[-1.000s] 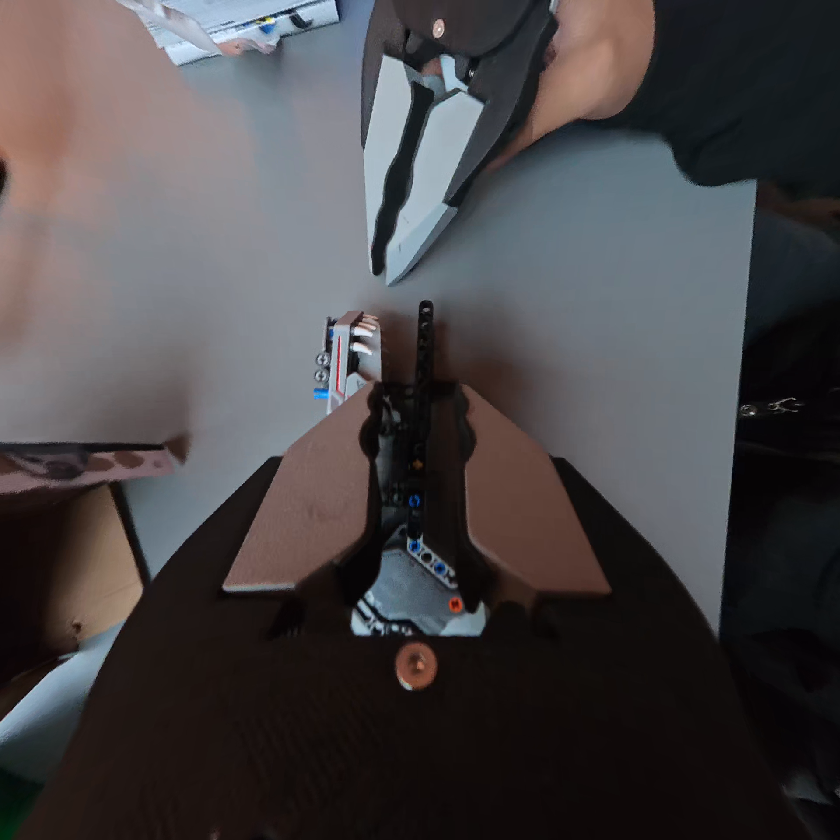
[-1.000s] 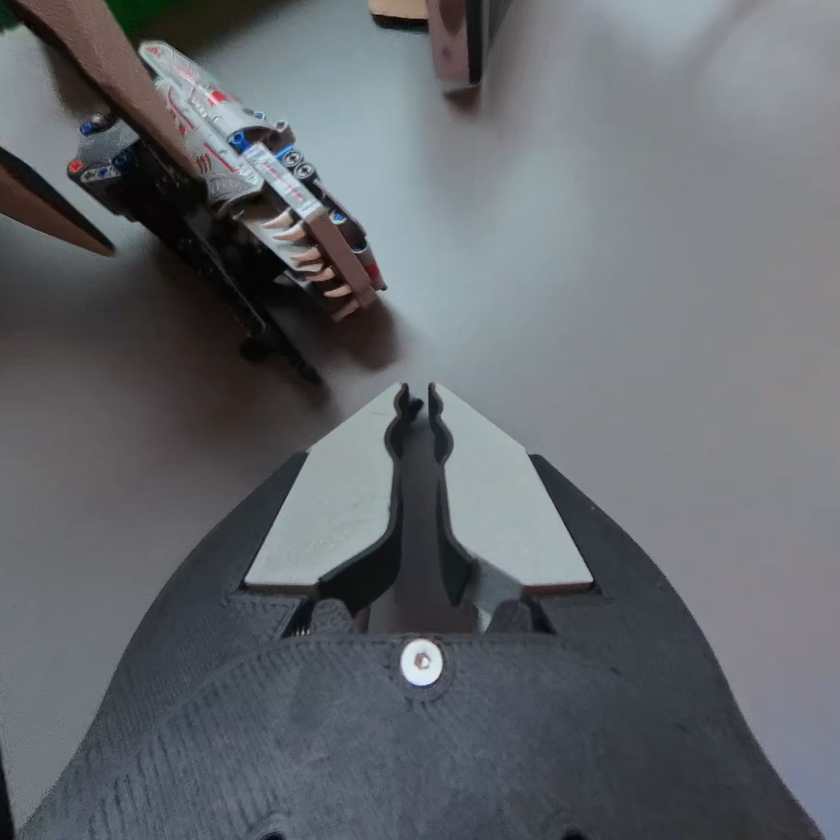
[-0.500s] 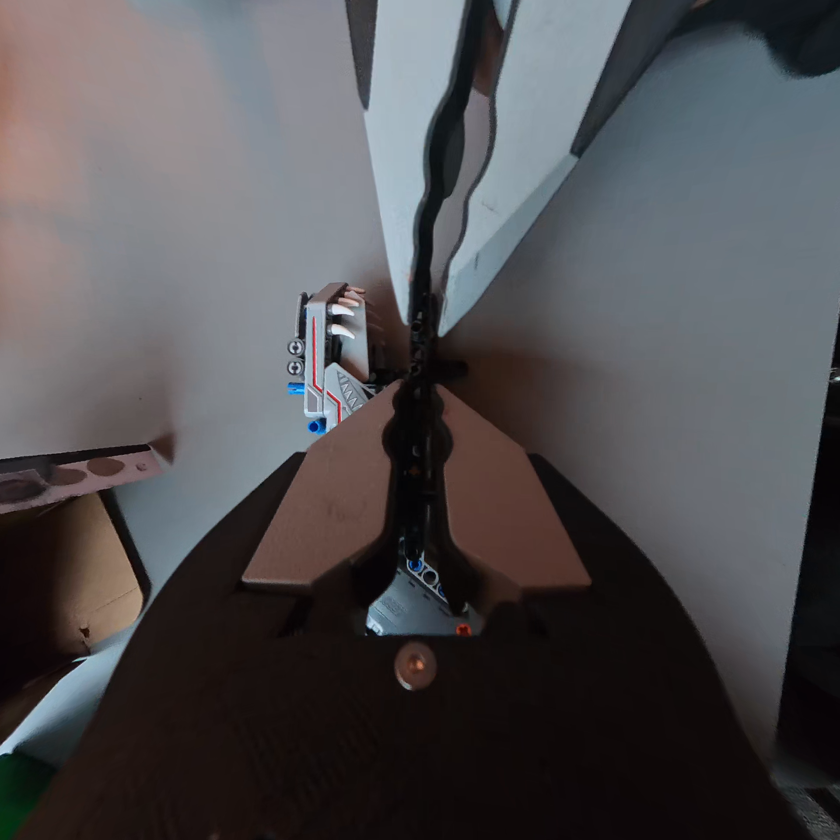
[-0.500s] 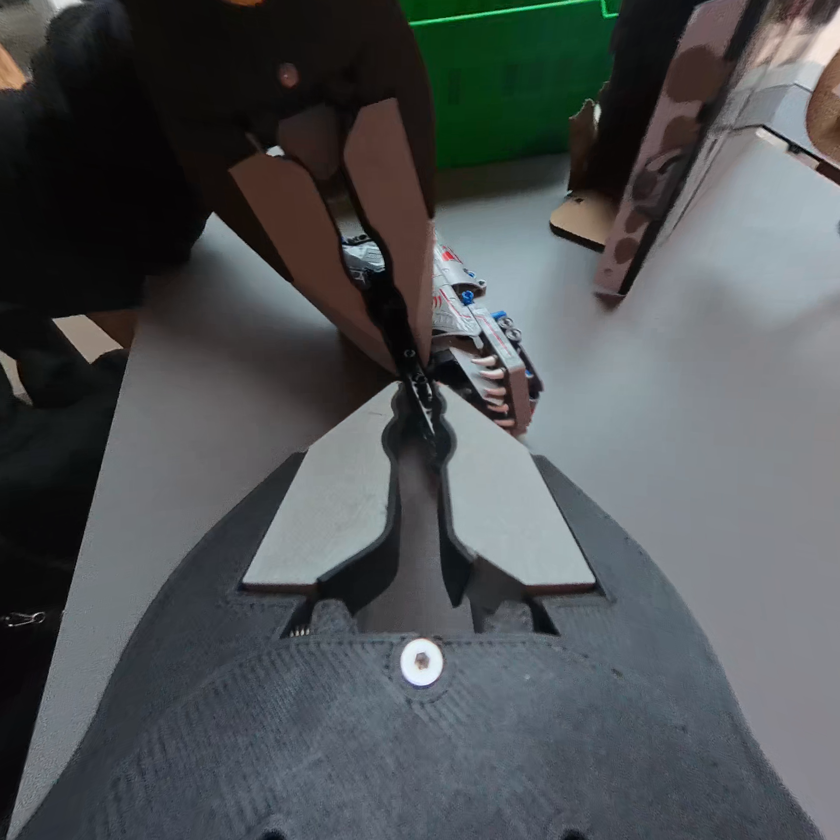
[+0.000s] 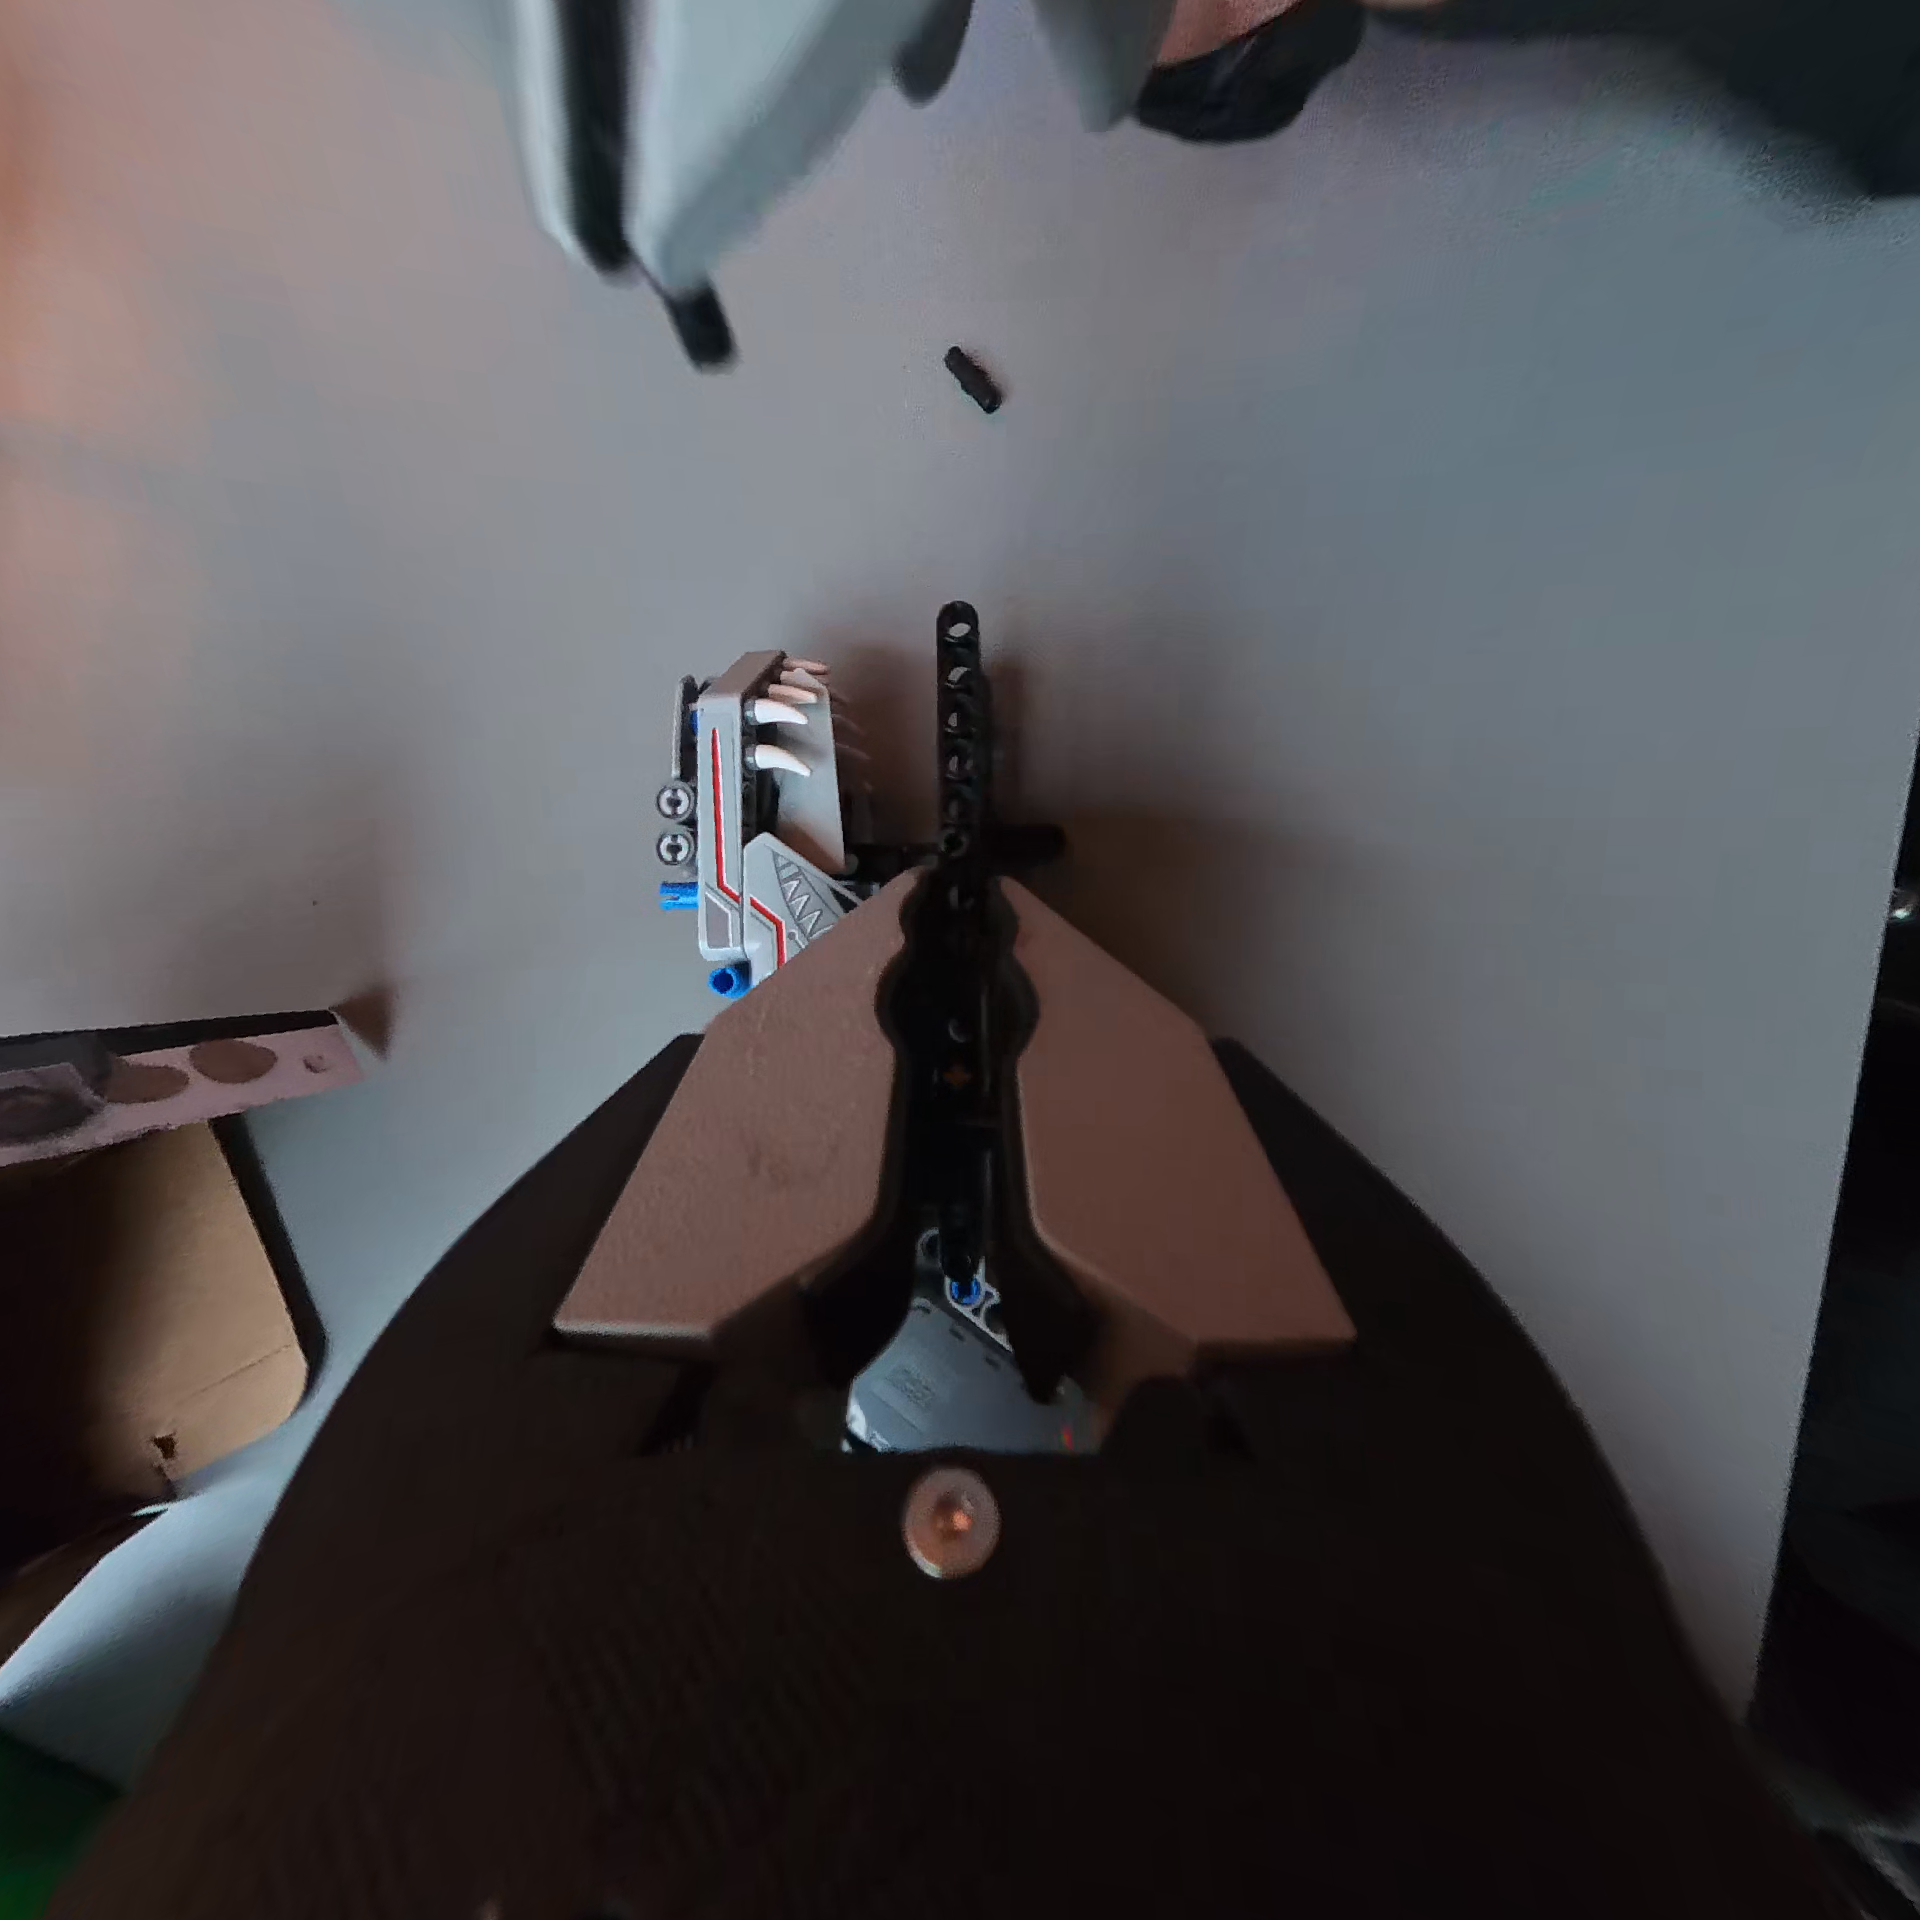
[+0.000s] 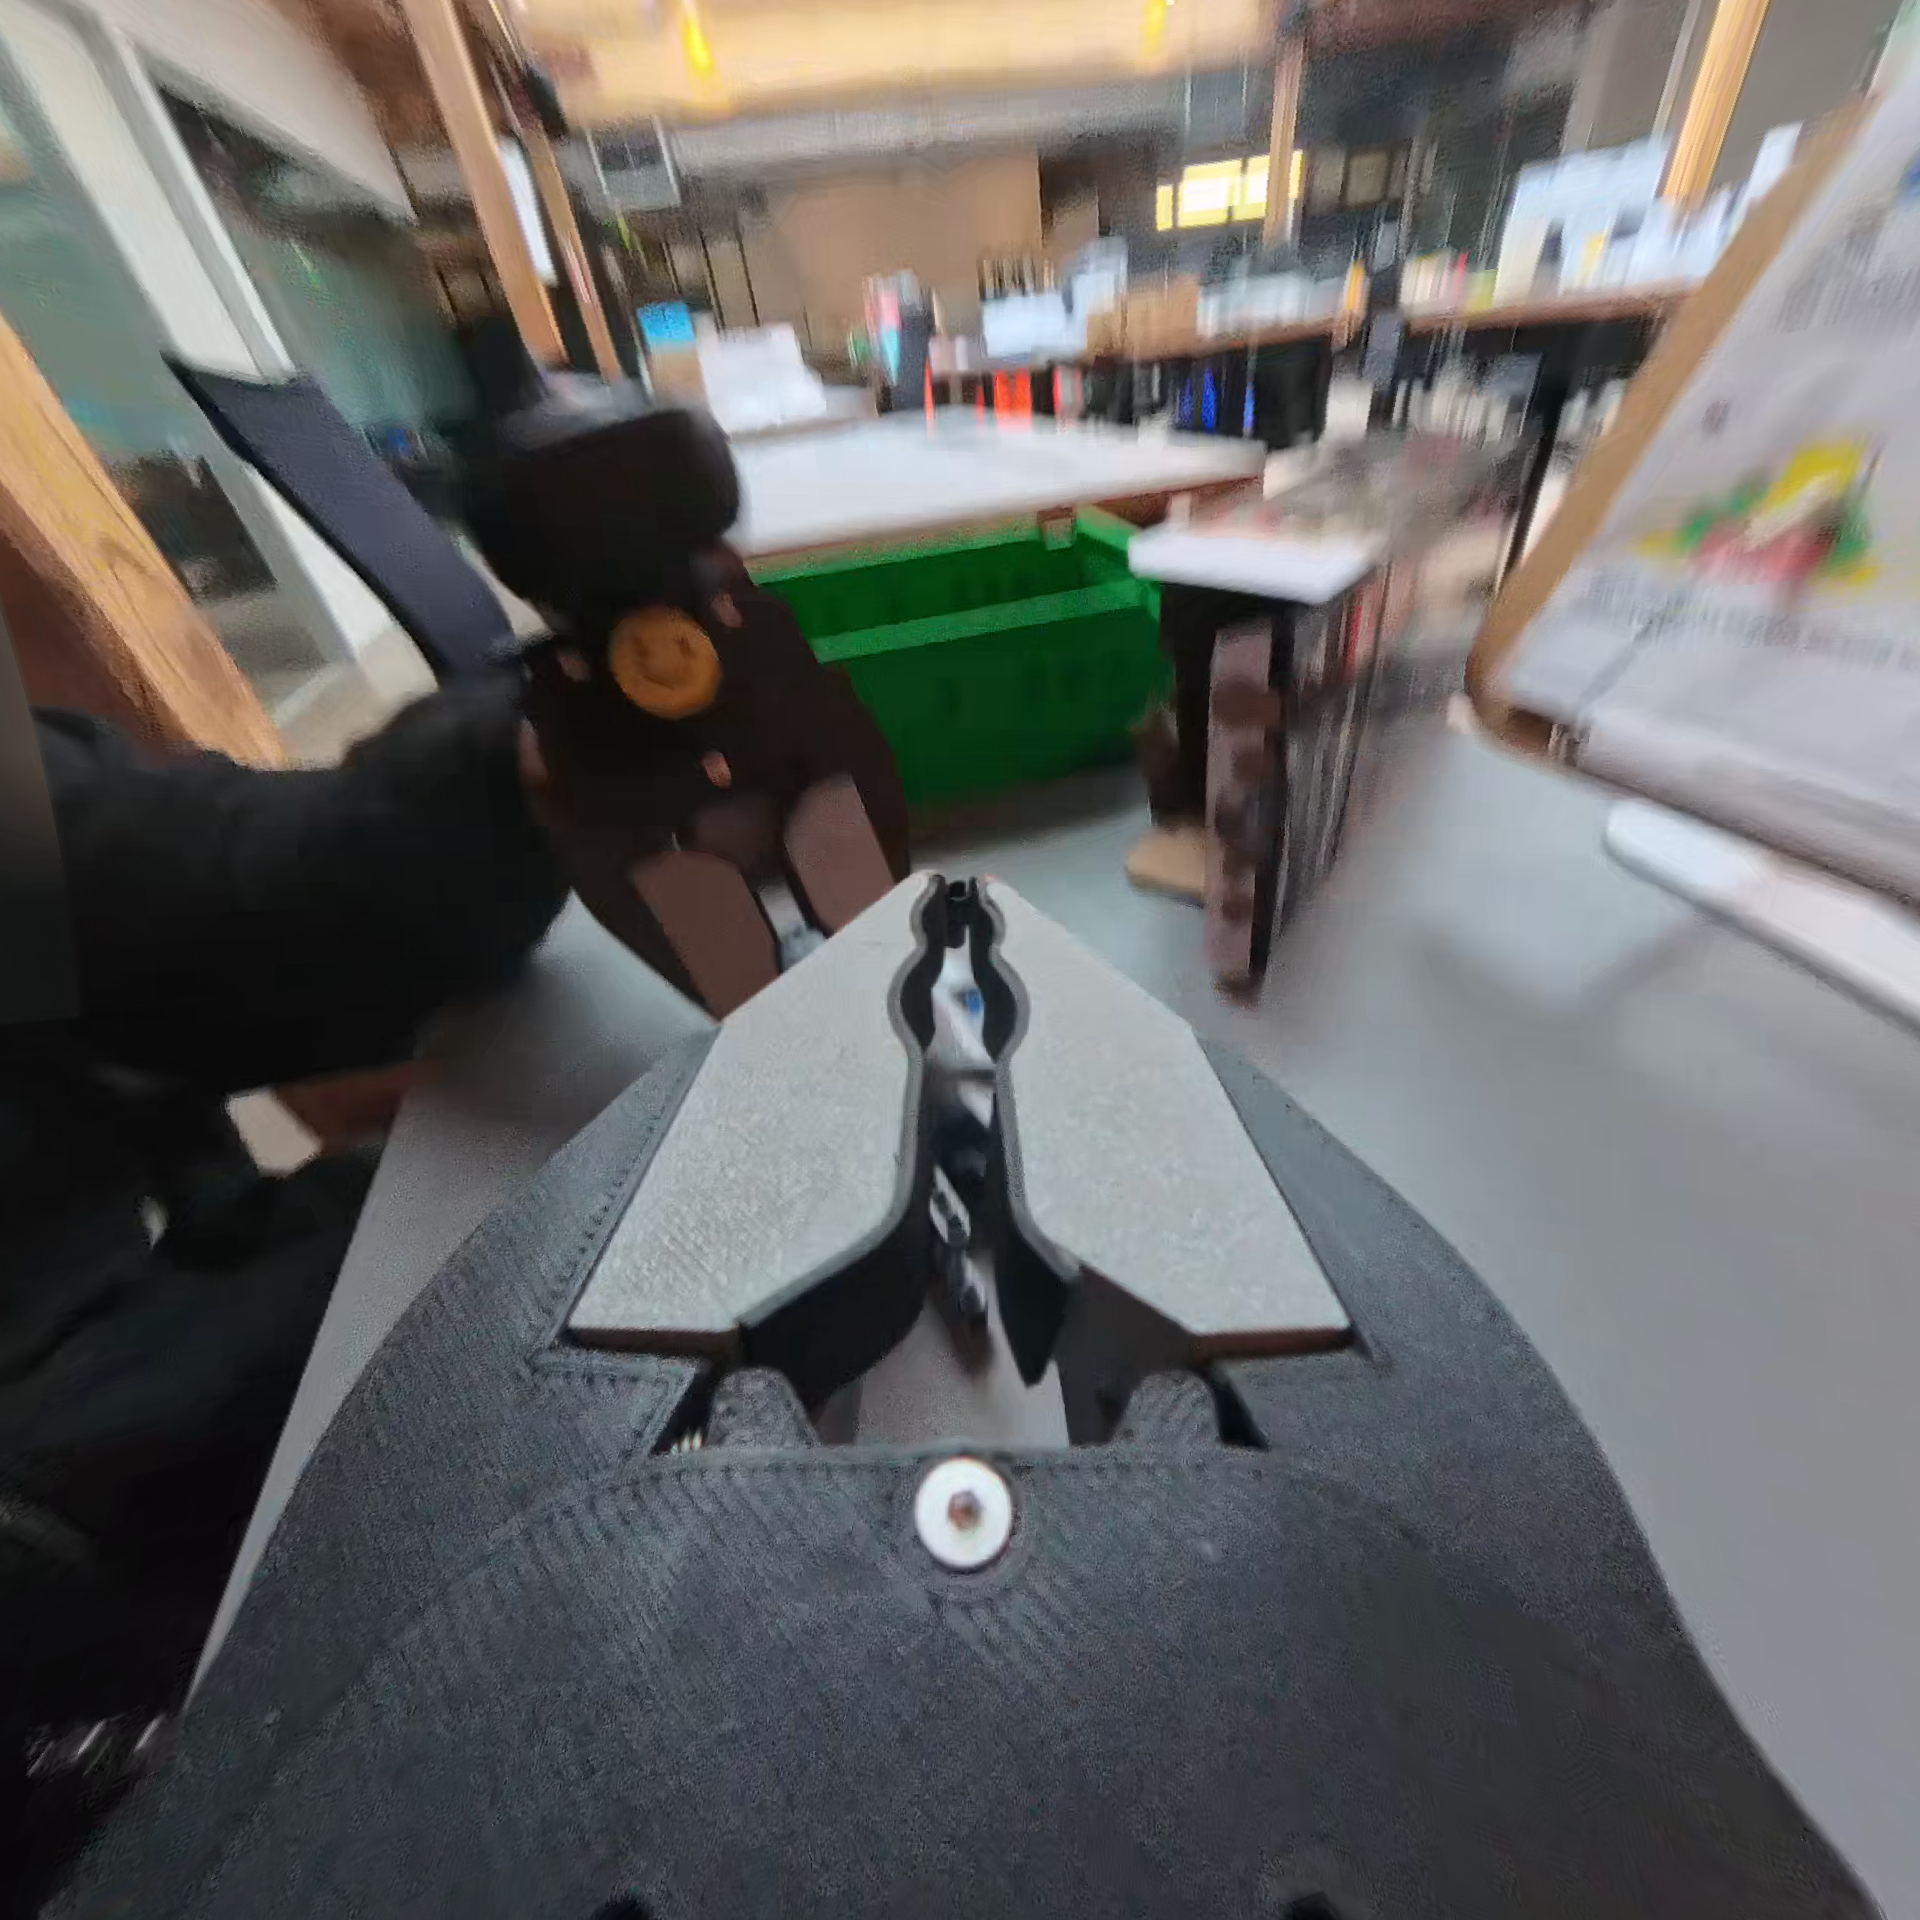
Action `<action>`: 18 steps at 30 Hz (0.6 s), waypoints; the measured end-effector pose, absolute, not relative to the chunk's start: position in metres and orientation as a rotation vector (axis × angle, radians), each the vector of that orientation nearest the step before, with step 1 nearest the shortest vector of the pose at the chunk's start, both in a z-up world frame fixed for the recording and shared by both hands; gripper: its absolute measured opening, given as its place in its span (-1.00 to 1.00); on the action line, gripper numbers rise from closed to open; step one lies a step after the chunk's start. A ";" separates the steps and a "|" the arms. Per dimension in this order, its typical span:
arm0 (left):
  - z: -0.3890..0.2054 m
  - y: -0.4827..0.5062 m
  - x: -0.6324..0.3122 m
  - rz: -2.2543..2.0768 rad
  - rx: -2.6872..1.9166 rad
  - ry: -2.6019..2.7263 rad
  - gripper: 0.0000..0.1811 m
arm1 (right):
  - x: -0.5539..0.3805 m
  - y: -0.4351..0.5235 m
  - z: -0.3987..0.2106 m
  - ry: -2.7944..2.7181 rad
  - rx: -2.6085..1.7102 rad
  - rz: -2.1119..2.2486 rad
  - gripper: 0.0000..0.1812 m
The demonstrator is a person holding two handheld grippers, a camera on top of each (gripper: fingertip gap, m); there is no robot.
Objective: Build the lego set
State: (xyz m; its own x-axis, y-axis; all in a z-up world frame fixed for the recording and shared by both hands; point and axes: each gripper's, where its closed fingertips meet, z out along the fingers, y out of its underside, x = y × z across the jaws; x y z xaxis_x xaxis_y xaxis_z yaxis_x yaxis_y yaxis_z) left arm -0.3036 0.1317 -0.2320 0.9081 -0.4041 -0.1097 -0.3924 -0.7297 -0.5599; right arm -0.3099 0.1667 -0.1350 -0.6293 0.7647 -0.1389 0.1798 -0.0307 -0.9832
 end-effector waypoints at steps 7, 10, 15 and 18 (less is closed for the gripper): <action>-0.229 0.132 -0.302 -0.105 -2.438 0.581 -0.93 | -0.283 0.199 -0.232 -2.067 -1.363 1.245 -0.86; -0.228 0.132 -0.301 -0.157 -2.434 0.549 -0.92 | -0.284 0.204 -0.260 -2.157 -1.409 1.067 -0.80; -0.219 0.123 -0.304 -0.114 -2.445 0.551 -0.87 | -0.287 0.213 -0.258 -2.130 -1.334 0.968 -0.82; -0.220 0.122 -0.306 -0.102 -2.455 0.558 -0.88 | -0.288 0.198 -0.230 -2.073 -1.224 1.130 -0.73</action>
State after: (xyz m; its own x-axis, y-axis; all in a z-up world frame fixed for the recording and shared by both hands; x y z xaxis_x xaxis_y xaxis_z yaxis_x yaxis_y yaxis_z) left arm -0.3056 0.1216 -0.2199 0.9082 -0.4145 -0.0576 -0.3675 -0.7242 -0.5835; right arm -0.2879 0.1978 -0.2303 -0.4867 0.8735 -0.0075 0.4795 0.2600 -0.8381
